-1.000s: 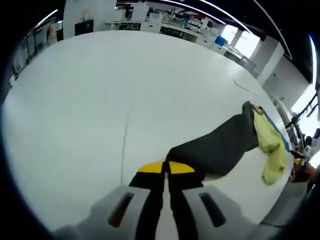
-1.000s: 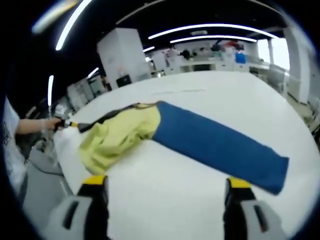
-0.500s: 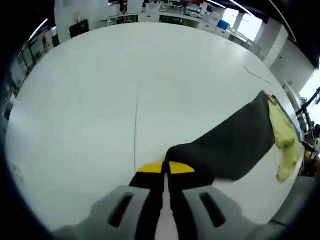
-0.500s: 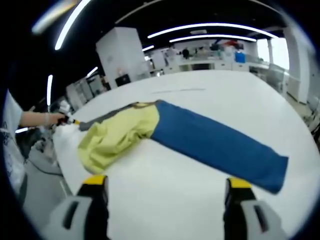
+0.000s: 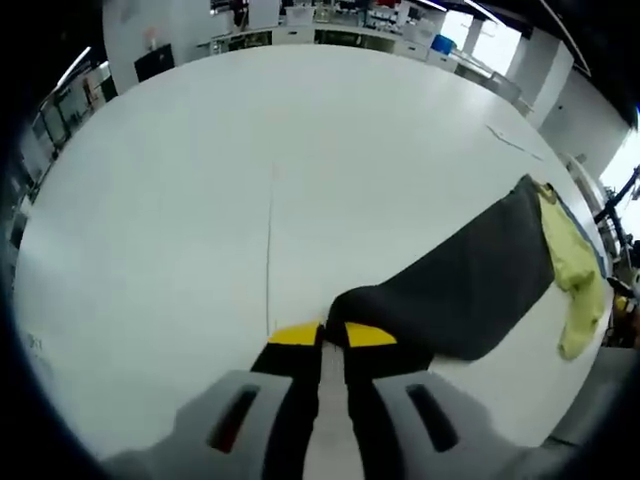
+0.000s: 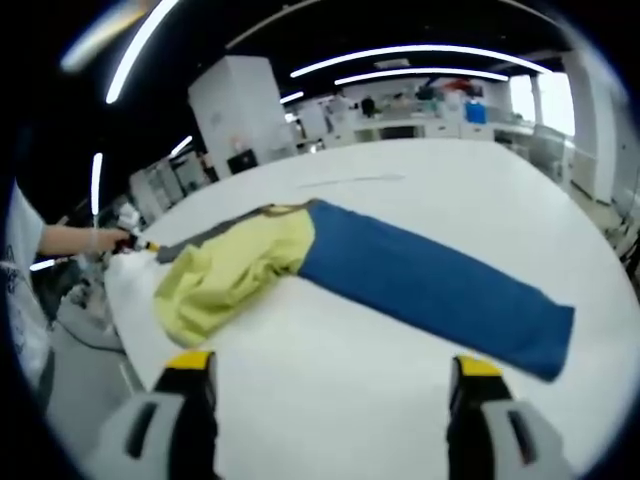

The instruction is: Fold the garment on the visible template until the final outline fits inside the template.

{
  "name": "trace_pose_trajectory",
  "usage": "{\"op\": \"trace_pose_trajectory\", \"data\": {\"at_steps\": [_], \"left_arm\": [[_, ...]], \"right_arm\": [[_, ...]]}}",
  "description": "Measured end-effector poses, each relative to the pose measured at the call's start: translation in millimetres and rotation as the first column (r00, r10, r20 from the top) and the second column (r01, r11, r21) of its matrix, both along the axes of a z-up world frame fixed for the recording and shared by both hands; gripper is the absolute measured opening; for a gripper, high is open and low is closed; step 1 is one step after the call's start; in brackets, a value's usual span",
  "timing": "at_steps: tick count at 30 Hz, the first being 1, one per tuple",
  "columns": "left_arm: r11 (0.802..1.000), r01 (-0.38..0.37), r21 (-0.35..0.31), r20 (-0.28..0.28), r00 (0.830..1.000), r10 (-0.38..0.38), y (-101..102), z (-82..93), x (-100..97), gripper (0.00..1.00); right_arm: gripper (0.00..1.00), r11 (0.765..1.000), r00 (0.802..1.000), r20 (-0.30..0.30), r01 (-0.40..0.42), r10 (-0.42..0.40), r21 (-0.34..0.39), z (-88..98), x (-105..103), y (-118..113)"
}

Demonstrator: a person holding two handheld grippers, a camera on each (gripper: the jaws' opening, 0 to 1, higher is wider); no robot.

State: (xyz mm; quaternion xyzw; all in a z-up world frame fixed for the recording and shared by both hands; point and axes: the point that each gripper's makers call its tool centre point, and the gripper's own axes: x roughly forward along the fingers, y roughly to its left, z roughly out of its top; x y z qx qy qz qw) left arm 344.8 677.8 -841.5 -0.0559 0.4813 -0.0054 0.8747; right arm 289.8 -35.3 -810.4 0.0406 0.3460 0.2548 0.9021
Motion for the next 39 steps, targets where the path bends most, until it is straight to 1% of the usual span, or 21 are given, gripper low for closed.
{"op": "trace_pose_trajectory", "data": {"at_steps": [2,3,4,5,6,7,8,9,10,11,12,15,16,19,23,27,33,35,37,38,39], "left_arm": [[1.000,0.003,-0.010,0.015,1.000,-0.003,-5.1,2.9,-3.2,0.22],[1.000,0.010,-0.015,0.017,1.000,-0.010,-7.5,3.3,-4.5,0.25],[0.999,0.025,-0.020,0.020,1.000,-0.024,-7.5,2.9,-0.6,0.27],[0.999,0.027,-0.030,0.012,1.000,-0.027,-8.3,2.1,-2.0,0.30],[0.999,0.027,-0.036,0.013,1.000,-0.027,-8.2,1.7,-2.8,0.34],[0.999,0.018,-0.050,0.043,0.999,-0.016,-8.7,4.4,-1.3,0.39],[0.998,0.005,-0.066,0.052,0.999,-0.001,-11.6,6.5,-3.7,0.44],[0.996,-0.007,-0.094,0.056,0.998,0.012,-14.8,7.9,-5.9,0.46],[0.995,-0.008,-0.104,0.061,0.998,0.014,-12.9,8.1,-1.3,0.48],[0.994,-0.005,-0.106,0.064,0.998,0.012,-13.4,8.6,-1.8,0.50],[0.994,0.002,-0.113,0.074,0.997,0.006,-18.9,9.5,-5.6,0.52],[0.994,0.020,-0.111,0.083,0.996,-0.011,-23.1,9.2,-10.6,0.59],[0.994,0.026,-0.111,0.084,0.996,-0.017,-28.2,9.9,-20.4,0.60],[0.992,0.040,-0.117,0.095,0.995,-0.029,-31.8,9.9,-21.1,0.54],[0.992,0.039,-0.124,0.105,0.994,-0.026,-33.9,7.8,-26.3,0.43],[0.990,0.019,-0.140,0.114,0.993,-0.003,-45.4,8.1,-35.1,0.31],[0.984,-0.025,-0.176,0.115,0.992,0.046,-44.9,3.8,-28.5,0.20],[0.983,-0.029,-0.183,0.111,0.992,0.050,-46.5,2.2,-26.5,0.13],[0.987,-0.033,-0.158,0.106,0.993,0.050,-44.9,-0.5,-26.7,0.08],[0.987,-0.037,-0.156,0.099,0.994,0.053,-47.6,-2.6,-25.9,0.08],[0.987,-0.021,-0.159,0.099,0.994,0.037,-50.6,-2.2,-26.3,0.08]], "right_arm": [[0.97,1.000,1.000,0.006,-0.003,0.003,0.002,0.8,1.2,0.1],[0.97,1.000,1.000,0.008,-0.004,0.004,0.003,2.4,1.3,1.0],[0.97,1.000,1.000,0.010,-0.006,0.006,0.004,3.5,1.6,1.8],[0.97,1.000,1.000,0.010,-0.007,0.007,0.005,3.5,2.0,2.0],[0.97,1.000,1.000,0.013,-0.009,0.009,0.005,3.9,2.6,2.5],[0.97,1.000,1.000,0.014,-0.009,0.009,0.006,4.3,2.8,3.1],[0.97,1.000,1.000,0.016,-0.010,0.010,0.008,4.6,2.9,3.8],[0.97,1.000,1.000,0.017,-0.012,0.012,0.012,5.3,2.8,5.3],[0.97,1.000,1.000,0.018,-0.013,0.013,0.013,5.4,2.7,6.0],[0.97,1.000,1.000,0.019,-0.017,0.017,0.011,5.4,2.4,7.1],[0.97,1.000,1.000,0.020,-0.019,0.018,0.012,5.6,2.3,7.6],[0.97,1.000,0.999,0.022,-0.024,0.024,0.016,6.3,1.9,9.5],[0.97,1.000,0.999,0.022,-0.025,0.025,0.014,6.4,1.8,9.8],[0.97,0.999,0.999,0.025,-0.027,0.027,0.018,7.2,2.0,10.8],[0.97,0.999,0.999,0.029,-0.029,0.029,0.020,7.3,2.5,11.0],[0.97,0.999,0.999,0.027,-0.031,0.031,0.017,6.7,2.5,9.1],[0.97,0.999,0.999,0.030,-0.027,0.026,0.018,9.0,2.5,8.7],[0.96,1.000,0.999,0.032,-0.024,0.023,0.017,9.4,2.7,8.2],[0.96,1.000,0.999,0.032,-0.021,0.021,0.019,9.7,2.4,8.0],[0.96,1.000,0.999,0.032,-0.021,0.020,0.019,9.7,2.1,7.9],[0.96,1.000,0.999,0.032,-0.020,0.019,0.018,9.5,1.7,7.5]]}}
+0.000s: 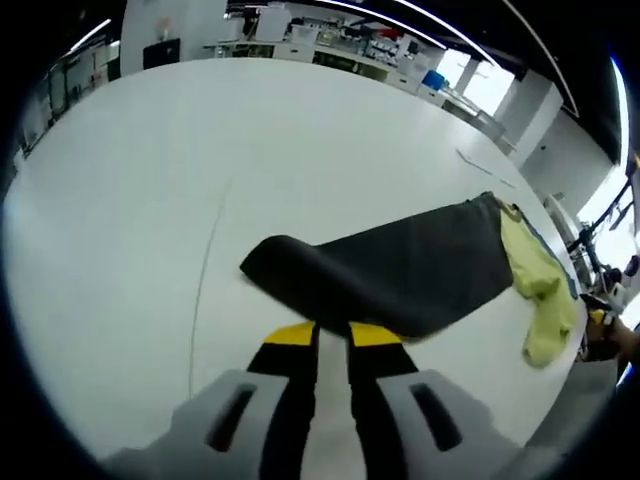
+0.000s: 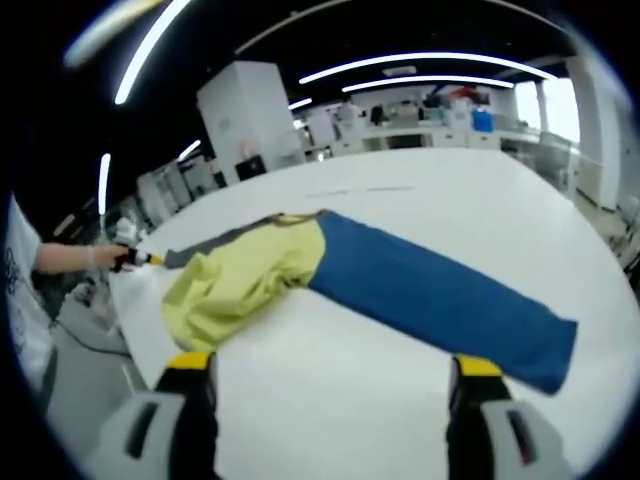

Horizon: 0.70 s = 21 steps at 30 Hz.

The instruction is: Fold the garment on the visible template until the final outline fits inside the template.

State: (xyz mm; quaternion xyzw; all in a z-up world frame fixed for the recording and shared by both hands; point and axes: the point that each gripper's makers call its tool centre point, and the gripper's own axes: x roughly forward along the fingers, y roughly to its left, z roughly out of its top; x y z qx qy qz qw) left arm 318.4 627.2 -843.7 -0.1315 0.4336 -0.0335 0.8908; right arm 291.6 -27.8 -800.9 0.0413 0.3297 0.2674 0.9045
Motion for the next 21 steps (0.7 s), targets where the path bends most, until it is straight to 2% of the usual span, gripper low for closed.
{"op": "trace_pose_trajectory", "data": {"at_steps": [1,2,4,5,8,10,12,14,18,21], "left_arm": [[1.000,-0.018,0.000,-0.012,1.000,0.018,-4.7,-0.7,0.2,0.09],[1.000,-0.016,-0.003,0.002,1.000,0.016,-6.2,0.1,4.2,0.10],[1.000,-0.008,0.001,-0.008,1.000,0.008,-6.4,-0.9,5.9,0.11],[0.999,0.021,0.050,-0.017,1.000,-0.020,-3.5,-2.1,5.2,0.10],[0.986,0.085,0.143,-0.025,0.996,-0.082,-5.2,-3.1,6.0,0.08],[0.985,0.082,0.149,-0.029,0.996,-0.078,1.6,-4.9,7.0,0.07],[0.986,0.070,0.149,-0.032,0.997,-0.066,0.0,-5.2,9.1,0.07],[0.989,0.068,0.129,-0.029,0.997,-0.065,1.5,-7.1,12.7,0.00],[0.988,0.052,0.143,-0.024,0.999,-0.049,9.9,-7.4,15.7,0.00],[0.993,0.026,0.118,-0.033,0.999,-0.022,8.3,-3.4,5.6,0.00]], "right_arm": [[0.96,1.000,1.000,0.000,0.000,0.000,0.000,-0.2,-0.3,-0.2],[0.96,1.000,1.000,-0.002,0.001,-0.001,-0.001,-0.5,-1.2,-0.3],[0.96,1.000,1.000,-0.003,0.003,-0.003,0.000,-1.3,-1.6,-0.7],[0.96,1.000,1.000,-0.006,0.005,-0.005,0.001,-2.0,-1.9,-0.8],[0.96,1.000,1.000,-0.006,0.004,-0.004,0.003,-2.3,-2.8,0.4],[0.96,1.000,1.000,-0.005,0.004,-0.004,0.004,-2.2,-2.8,1.4],[0.96,1.000,1.000,-0.006,0.002,-0.002,0.005,-2.3,-2.5,2.0],[0.96,1.000,1.000,-0.004,-0.002,0.002,0.004,-2.1,-2.2,2.7],[0.96,1.000,1.000,0.003,-0.005,0.005,0.007,-0.1,-0.4,3.2],[0.96,1.000,1.000,0.007,-0.005,0.005,0.005,1.4,0.0,2.9]]}}
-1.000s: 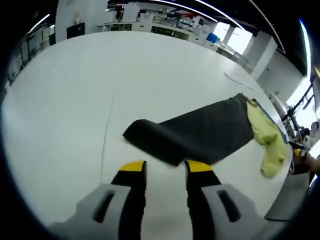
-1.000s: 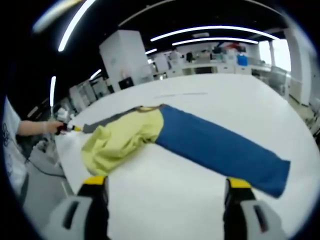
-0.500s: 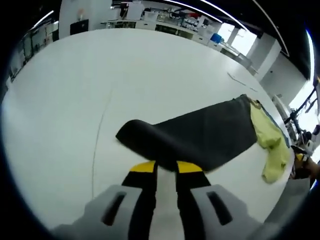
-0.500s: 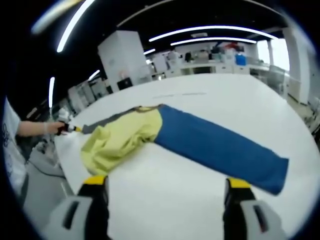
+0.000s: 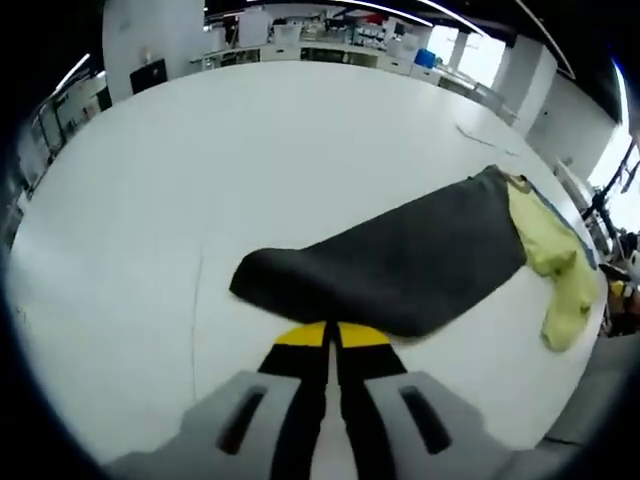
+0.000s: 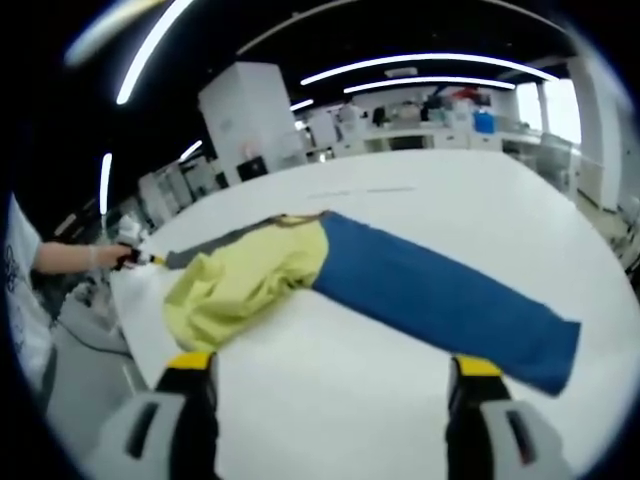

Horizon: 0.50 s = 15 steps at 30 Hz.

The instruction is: Fold the garment on the visible template until the final outline fits inside the template.

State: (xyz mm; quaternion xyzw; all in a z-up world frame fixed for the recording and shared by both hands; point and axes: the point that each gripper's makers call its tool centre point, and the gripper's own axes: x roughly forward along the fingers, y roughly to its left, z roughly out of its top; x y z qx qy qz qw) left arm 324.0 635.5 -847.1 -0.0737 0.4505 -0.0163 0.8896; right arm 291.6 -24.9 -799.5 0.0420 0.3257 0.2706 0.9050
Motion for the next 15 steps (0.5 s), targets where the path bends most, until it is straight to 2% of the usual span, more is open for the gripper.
{"op": "trace_pose_trajectory", "data": {"at_steps": [3,5,6,8,11,15], "left_arm": [[1.000,-0.016,0.020,-0.009,1.000,0.016,11.2,1.6,-8.3,0.00],[0.999,-0.038,0.027,-0.014,0.999,0.038,11.1,3.9,-15.6,0.00],[0.998,-0.059,0.023,-0.015,0.998,0.059,20.8,2.9,-19.0,0.00],[0.996,-0.092,0.019,-0.010,0.996,0.092,17.5,6.2,-32.4,0.00],[0.993,-0.114,0.021,-0.006,0.993,0.114,28.3,7.9,-30.2,0.00],[0.992,-0.122,0.013,0.000,0.992,0.122,29.4,11.2,-35.9,0.00]], "right_arm": [[0.95,1.000,1.000,0.004,0.001,-0.001,0.002,0.5,-0.2,-1.7],[0.95,1.000,1.000,0.005,0.006,-0.006,0.006,0.6,-0.8,-1.8],[0.95,1.000,1.000,0.004,0.007,-0.007,0.008,0.5,-1.2,-1.7],[0.95,1.000,1.000,0.001,0.005,-0.005,0.004,-0.4,-2.4,-1.9],[0.95,1.000,1.000,-0.003,0.006,-0.006,0.005,-0.7,-3.3,-2.6],[0.95,1.000,1.000,-0.001,0.008,-0.008,0.005,-0.3,-2.4,-3.4]]}}
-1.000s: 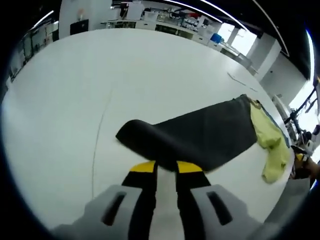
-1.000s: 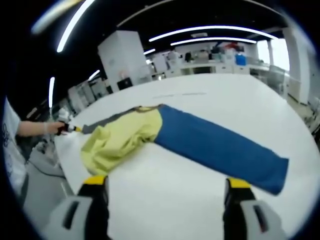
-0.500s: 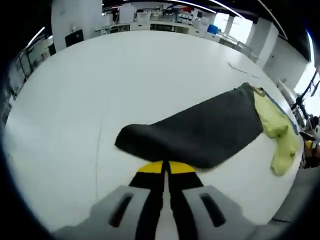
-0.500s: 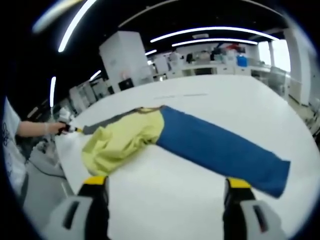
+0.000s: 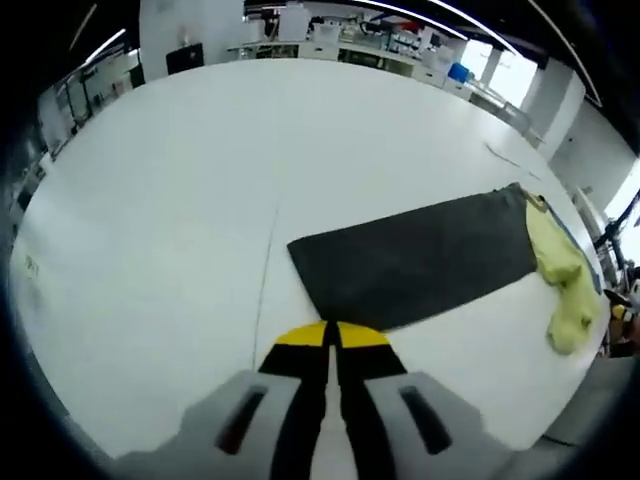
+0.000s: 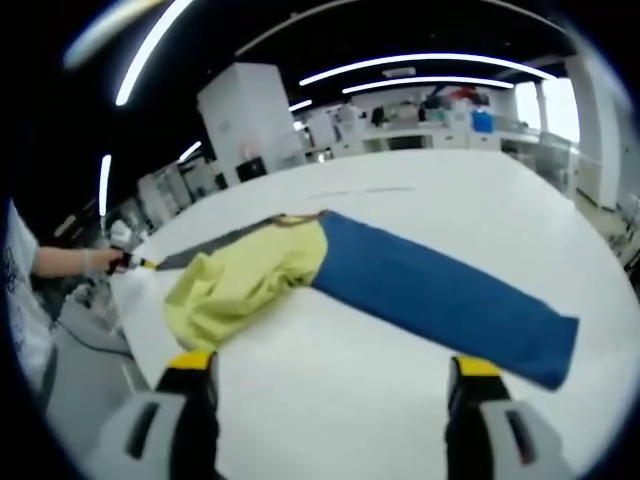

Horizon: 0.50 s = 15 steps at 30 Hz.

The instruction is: Fold the garment on the visible template until the final outline fits inside the template.

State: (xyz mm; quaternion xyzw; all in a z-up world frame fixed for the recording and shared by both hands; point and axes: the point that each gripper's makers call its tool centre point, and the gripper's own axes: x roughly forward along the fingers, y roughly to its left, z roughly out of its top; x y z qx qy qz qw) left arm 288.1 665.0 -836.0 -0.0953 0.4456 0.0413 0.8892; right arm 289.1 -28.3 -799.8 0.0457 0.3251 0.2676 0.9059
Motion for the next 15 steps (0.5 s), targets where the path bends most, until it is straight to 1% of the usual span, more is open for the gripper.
{"op": "trace_pose_trajectory", "data": {"at_steps": [2,6,10,11,12,13,14,15], "left_arm": [[1.000,0.003,0.002,-0.001,1.000,-0.003,-1.7,1.3,-1.7,0.00],[1.000,0.015,0.013,-0.011,1.000,-0.015,0.2,-1.7,-2.4,0.00],[1.000,0.022,0.015,0.012,1.000,-0.022,0.2,-0.2,-2.0,0.00],[0.999,0.028,0.017,0.021,0.999,-0.028,-4.0,3.0,-5.0,0.02],[0.999,0.029,0.019,0.029,0.999,-0.030,-4.9,4.8,-5.4,0.07],[0.999,0.036,0.020,0.039,0.999,-0.037,-4.2,2.8,-1.8,0.12],[0.999,0.039,0.025,0.054,0.998,-0.040,-5.1,4.7,-1.3,0.17],[0.999,0.043,0.027,0.059,0.997,-0.044,-5.1,7.0,-2.4,0.25]], "right_arm": [[0.95,1.000,1.000,0.003,0.000,0.000,0.001,1.0,0.2,0.9],[0.95,1.000,1.000,0.007,-0.002,0.002,0.002,1.4,0.3,1.4],[0.95,1.000,1.000,0.008,0.002,-0.002,0.003,2.1,-2.0,1.2],[0.95,1.000,1.000,0.008,0.002,-0.002,0.004,2.1,-2.1,1.0],[0.95,1.000,1.000,0.008,0.004,-0.004,0.003,2.0,-2.4,0.3],[0.95,1.000,1.000,0.008,0.005,-0.005,0.001,1.8,-2.6,-0.2],[0.95,1.000,1.000,0.008,0.006,-0.006,0.002,1.5,-2.7,-0.9],[0.95,1.000,1.000,0.008,0.006,-0.006,0.004,1.5,-2.9,-0.9]]}}
